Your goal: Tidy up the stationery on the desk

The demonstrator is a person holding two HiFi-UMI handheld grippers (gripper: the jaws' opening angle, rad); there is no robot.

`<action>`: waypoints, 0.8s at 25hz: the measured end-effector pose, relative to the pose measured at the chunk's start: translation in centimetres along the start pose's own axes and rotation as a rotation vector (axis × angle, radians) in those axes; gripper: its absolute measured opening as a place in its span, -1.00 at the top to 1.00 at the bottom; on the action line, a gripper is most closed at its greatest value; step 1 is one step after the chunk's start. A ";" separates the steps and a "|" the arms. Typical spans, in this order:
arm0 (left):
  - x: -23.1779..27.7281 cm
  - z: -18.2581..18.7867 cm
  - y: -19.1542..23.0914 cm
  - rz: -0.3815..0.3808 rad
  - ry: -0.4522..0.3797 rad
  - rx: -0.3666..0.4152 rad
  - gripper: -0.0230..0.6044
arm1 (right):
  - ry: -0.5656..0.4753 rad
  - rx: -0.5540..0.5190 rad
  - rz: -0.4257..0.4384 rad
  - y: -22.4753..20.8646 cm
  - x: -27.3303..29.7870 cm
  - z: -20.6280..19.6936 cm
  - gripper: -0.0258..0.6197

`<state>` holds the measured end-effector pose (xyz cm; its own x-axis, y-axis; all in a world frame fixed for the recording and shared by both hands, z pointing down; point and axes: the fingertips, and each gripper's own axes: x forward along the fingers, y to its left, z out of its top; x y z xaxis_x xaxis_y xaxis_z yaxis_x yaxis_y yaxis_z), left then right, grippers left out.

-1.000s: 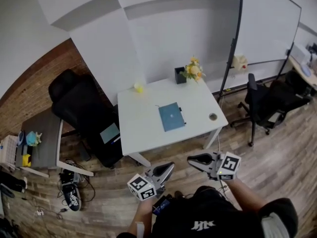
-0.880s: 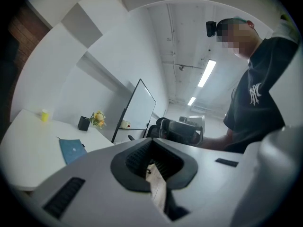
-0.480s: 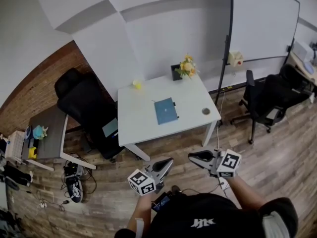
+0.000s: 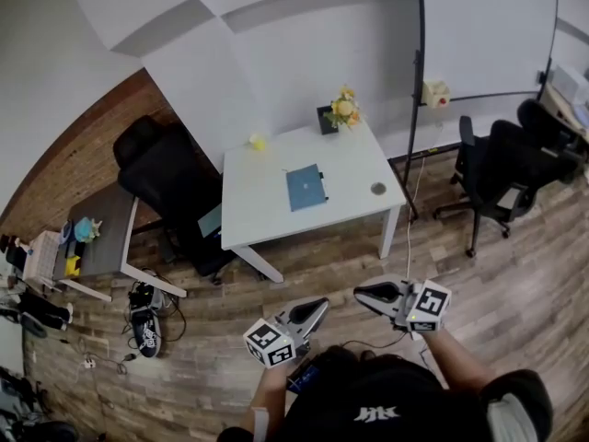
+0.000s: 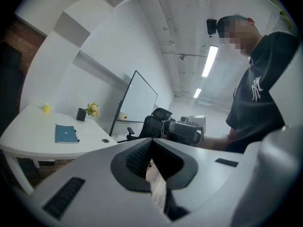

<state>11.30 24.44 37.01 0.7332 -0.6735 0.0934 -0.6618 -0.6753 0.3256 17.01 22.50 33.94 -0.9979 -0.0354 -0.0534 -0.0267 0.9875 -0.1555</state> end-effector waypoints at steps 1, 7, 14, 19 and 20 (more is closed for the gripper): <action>-0.3 -0.1 -0.2 0.001 0.003 0.002 0.92 | 0.006 -0.004 0.000 0.3 -0.1 -0.3 0.79; -0.9 1.2 -0.3 0.000 -0.035 0.025 0.92 | 0.026 -0.006 0.002 1.6 0.0 -0.4 0.79; -1.5 1.5 -1.3 0.031 -0.019 0.074 0.92 | 0.019 0.011 -0.003 1.9 -0.7 -0.3 0.79; -3.2 0.4 -1.6 0.057 -0.012 0.006 0.92 | 0.032 0.052 0.006 2.7 -0.1 -1.4 0.79; -3.3 0.1 -1.7 0.059 -0.005 0.007 0.92 | 0.035 0.060 0.008 2.9 0.0 -1.6 0.79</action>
<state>9.95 27.76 36.08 0.6919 -0.7140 0.1077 -0.7052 -0.6362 0.3128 16.88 25.62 35.10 -0.9996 -0.0214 -0.0207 -0.0165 0.9768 -0.2137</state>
